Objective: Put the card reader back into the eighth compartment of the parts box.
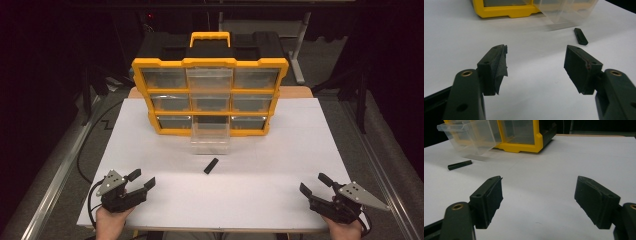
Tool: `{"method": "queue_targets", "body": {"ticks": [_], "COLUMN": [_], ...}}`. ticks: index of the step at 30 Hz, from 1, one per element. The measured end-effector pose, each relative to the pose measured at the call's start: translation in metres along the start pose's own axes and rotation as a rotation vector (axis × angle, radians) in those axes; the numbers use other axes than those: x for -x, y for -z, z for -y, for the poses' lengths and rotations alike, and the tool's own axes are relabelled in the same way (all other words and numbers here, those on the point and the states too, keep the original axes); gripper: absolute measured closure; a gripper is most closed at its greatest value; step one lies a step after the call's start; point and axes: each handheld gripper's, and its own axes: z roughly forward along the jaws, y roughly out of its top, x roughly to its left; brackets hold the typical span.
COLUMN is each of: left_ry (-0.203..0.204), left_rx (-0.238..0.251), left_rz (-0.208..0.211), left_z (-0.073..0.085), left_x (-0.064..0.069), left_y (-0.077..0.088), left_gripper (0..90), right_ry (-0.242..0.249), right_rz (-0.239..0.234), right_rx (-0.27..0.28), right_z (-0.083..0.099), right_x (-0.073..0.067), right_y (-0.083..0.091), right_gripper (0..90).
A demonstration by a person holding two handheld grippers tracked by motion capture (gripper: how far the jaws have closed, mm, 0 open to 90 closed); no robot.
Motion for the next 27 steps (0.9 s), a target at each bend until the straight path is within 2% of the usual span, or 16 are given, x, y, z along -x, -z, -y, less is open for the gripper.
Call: {"method": "queue_targets", "body": {"ticks": [11, 27], "left_ry": [-0.033, -0.049], "left_rx": [-0.007, -0.012], "left_rz": [0.036, 0.068], "left_z": [-0.008, -0.019], "left_x": [0.012, 0.025], "left_y": [-0.012, -0.029], "left_gripper": [35.4, 35.6], "right_ry": [0.000, 0.000], "right_rz": [0.006, -0.002], "right_rx": [0.004, 0.005], "right_z": [0.000, 0.000], "right_x": [0.000, 0.000], "right_y": [0.001, 0.001], "right_gripper": [22.6, 22.6]}}
